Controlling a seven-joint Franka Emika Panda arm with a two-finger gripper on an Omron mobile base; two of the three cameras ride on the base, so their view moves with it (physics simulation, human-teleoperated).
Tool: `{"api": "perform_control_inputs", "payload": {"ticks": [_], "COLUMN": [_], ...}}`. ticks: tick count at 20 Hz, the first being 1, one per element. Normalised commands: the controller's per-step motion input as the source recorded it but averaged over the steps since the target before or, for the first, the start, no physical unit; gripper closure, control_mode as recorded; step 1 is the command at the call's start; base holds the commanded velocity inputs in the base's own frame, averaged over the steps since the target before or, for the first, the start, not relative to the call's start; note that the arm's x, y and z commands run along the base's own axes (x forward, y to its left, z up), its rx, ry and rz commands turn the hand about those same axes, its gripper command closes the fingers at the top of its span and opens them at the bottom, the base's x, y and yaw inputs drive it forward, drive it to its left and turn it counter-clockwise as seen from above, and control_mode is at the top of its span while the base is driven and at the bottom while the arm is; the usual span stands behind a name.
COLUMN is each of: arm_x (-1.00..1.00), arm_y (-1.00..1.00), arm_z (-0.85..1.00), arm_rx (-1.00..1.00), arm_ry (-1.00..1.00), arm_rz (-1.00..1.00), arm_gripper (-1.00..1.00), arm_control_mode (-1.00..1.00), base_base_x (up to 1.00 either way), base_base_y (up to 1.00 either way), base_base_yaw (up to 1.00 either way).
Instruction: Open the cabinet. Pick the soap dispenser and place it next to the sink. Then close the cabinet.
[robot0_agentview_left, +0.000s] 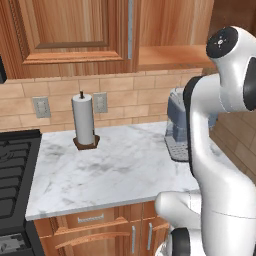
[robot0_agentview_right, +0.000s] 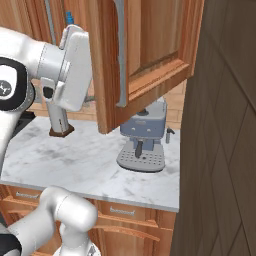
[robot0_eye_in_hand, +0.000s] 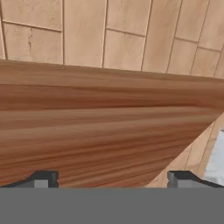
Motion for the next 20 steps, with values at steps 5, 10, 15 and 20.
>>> {"api": "perform_control_inputs", "payload": {"ticks": [5,10,15,20], "arm_x": [-0.22,-0.14,-0.11,-0.04], "arm_y": [-0.5,-0.46,-0.45,-0.28], "arm_z": [-0.07,-0.06,-0.08,-0.16], "arm_rx": [0.01,0.01,0.08,0.08], "arm_ry": [-0.15,-0.13,-0.07,-0.07], "arm_rz": [-0.19,-0.17,-0.16,-0.16], "arm_gripper": [-1.0,-1.0,-1.0,-1.0], "arm_control_mode": [-1.0,-1.0,-1.0,-1.0], "base_base_x": [0.0,0.0,0.0,0.0], "base_base_y": [0.0,0.0,0.0,0.0], "base_base_yaw": [0.0,0.0,0.0,0.0]}}
